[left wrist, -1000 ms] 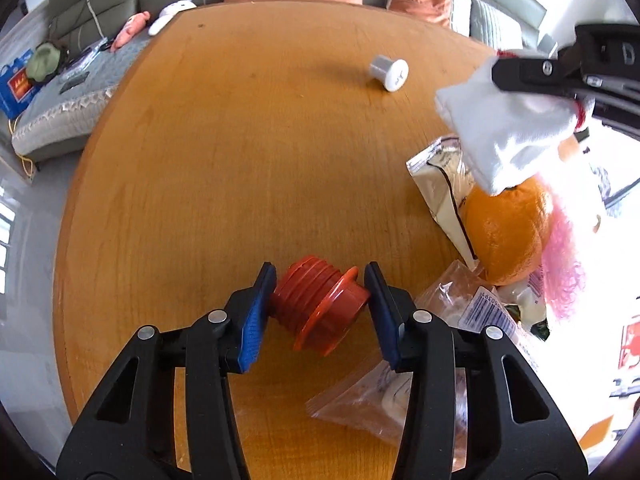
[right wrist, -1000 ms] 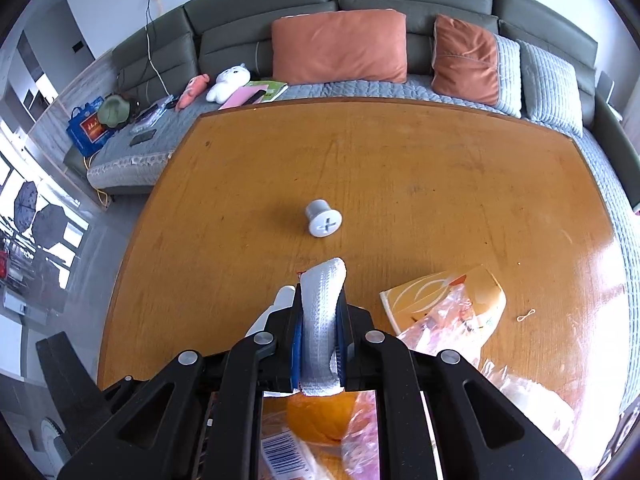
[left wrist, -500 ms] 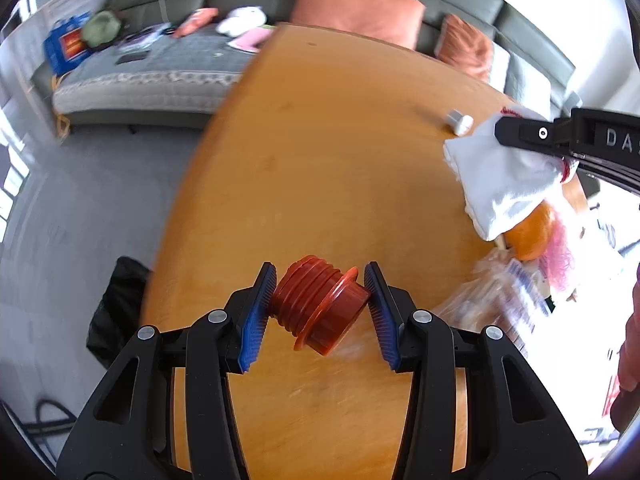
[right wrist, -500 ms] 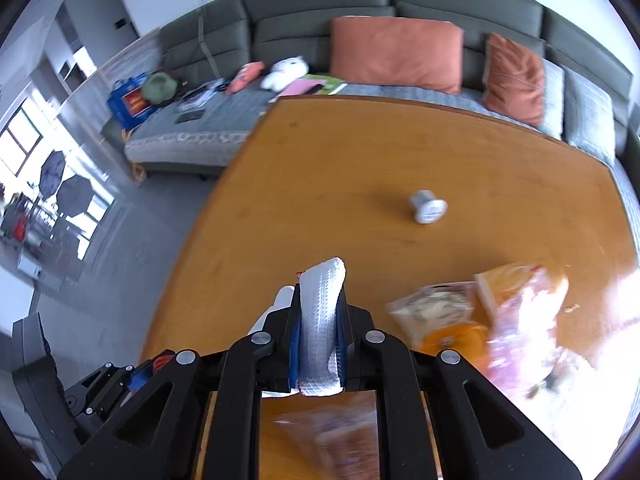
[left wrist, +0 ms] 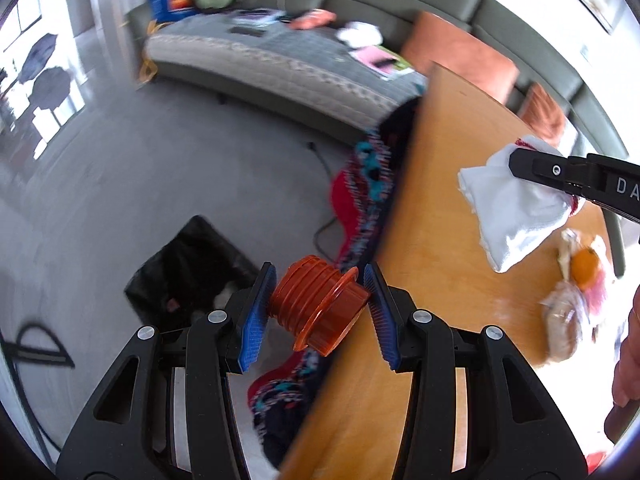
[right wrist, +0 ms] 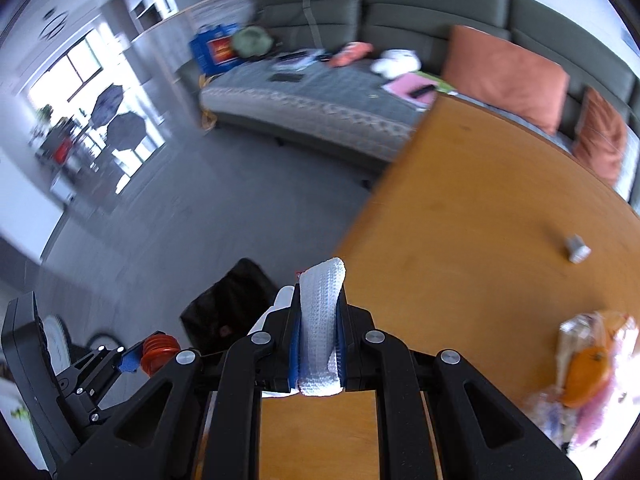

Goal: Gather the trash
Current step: 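Carry the cloth and cup over the black bin and open both grippers, then move both open grippers back over the table toward the remaining items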

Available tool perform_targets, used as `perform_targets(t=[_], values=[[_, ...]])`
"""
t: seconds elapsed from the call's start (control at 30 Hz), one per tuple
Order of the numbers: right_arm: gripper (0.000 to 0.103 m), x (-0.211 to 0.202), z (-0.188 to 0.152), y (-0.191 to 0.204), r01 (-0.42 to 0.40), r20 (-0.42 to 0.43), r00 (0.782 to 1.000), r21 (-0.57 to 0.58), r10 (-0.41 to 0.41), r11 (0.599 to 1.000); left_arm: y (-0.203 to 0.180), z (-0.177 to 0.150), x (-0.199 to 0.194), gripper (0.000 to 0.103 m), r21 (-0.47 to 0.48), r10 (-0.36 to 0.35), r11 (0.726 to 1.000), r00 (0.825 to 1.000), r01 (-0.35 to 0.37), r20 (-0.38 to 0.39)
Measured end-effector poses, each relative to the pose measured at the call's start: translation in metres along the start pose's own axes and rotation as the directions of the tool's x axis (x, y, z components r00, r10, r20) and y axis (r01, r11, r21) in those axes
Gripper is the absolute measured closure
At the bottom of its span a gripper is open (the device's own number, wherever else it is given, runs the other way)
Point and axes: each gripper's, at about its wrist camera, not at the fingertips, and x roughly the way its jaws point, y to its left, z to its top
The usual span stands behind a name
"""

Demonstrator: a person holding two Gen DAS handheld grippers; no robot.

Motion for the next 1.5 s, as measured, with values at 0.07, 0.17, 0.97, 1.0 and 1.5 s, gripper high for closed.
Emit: perform_targets(t=[0.07, 0.17, 0.97, 1.0, 1.5], values=[[0.089, 0.011, 0.005, 0.029, -0.026, -0.015, 1.000, -0.042, 0.026, 0.999, 0.026, -0.004, -0.006, 0.058, -0.041, 0.024, 0.999, 1.000, -0.024, 0.005], [0.089, 0.026, 0.009, 0.067, -0.062, -0.043, 0.997, -0.089, 0.059, 0.994, 0.064, -0.010, -0.011, 0.058, -0.103, 0.058, 0.993, 0.998, -0.057, 0.004], [0.045, 0.095, 0.037, 0.223, -0.156, -0.131, 0.984, -0.282, 0.123, 0.947, 0.191, -0.005, -0.018, 0.006, -0.307, 0.214, 0.929, 0.977, -0.207, -0.013], [0.045, 0.094, 0.037, 0.219, -0.155, -0.130, 0.984, -0.275, 0.123, 0.949, 0.190, -0.006, -0.016, 0.006, -0.309, 0.205, 0.930, 0.979, -0.199, -0.015], [0.045, 0.061, 0.031, 0.147, -0.124, -0.084, 0.990, -0.168, 0.112, 0.978, 0.139, 0.006, -0.018, 0.006, -0.231, 0.167, 0.960, 0.986, -0.161, 0.007]])
